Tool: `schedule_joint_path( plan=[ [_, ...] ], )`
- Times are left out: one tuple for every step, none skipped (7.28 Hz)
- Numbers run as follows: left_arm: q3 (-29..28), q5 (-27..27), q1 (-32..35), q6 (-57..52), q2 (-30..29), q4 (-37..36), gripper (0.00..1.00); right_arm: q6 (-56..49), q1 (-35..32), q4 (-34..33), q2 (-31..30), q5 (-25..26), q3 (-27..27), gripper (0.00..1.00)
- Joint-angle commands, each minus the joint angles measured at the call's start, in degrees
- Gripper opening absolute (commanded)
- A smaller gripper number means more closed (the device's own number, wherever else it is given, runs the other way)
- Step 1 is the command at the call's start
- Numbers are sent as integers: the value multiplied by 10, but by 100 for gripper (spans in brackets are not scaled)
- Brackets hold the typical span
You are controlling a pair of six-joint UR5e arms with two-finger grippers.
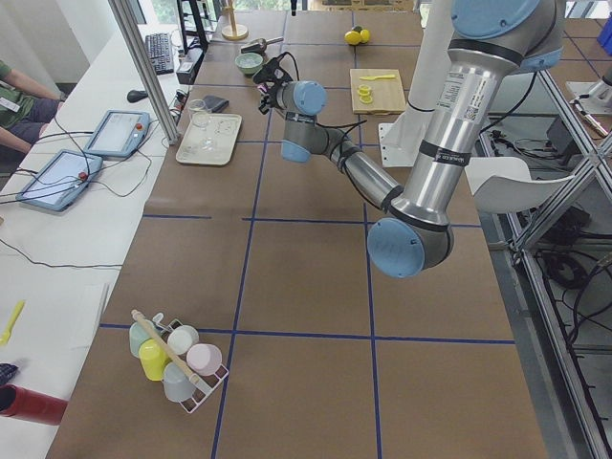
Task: Squeeze lemon into cup
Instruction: 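Lift the muddler with the left gripper and move it over the cup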
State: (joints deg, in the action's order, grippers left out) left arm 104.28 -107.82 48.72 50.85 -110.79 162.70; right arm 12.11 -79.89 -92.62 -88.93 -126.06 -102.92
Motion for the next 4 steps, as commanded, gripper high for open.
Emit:
schedule_joint_path(
  plan=[
    [-82, 51, -24, -1, -55, 171, 0, -19, -16, -1, -5, -6, 1, 100],
    [-114, 104, -59, -1, -87, 227, 0, -59, -36, -5, -5, -42, 4, 100],
    [-128, 121, -84, -3, -112, 241, 0, -67, -60, -3, -18, -61, 4, 100],
    [-166, 124, -89, -33, -144, 283, 0, -80, -74, -1, -28, -81, 4, 100]
  ],
)
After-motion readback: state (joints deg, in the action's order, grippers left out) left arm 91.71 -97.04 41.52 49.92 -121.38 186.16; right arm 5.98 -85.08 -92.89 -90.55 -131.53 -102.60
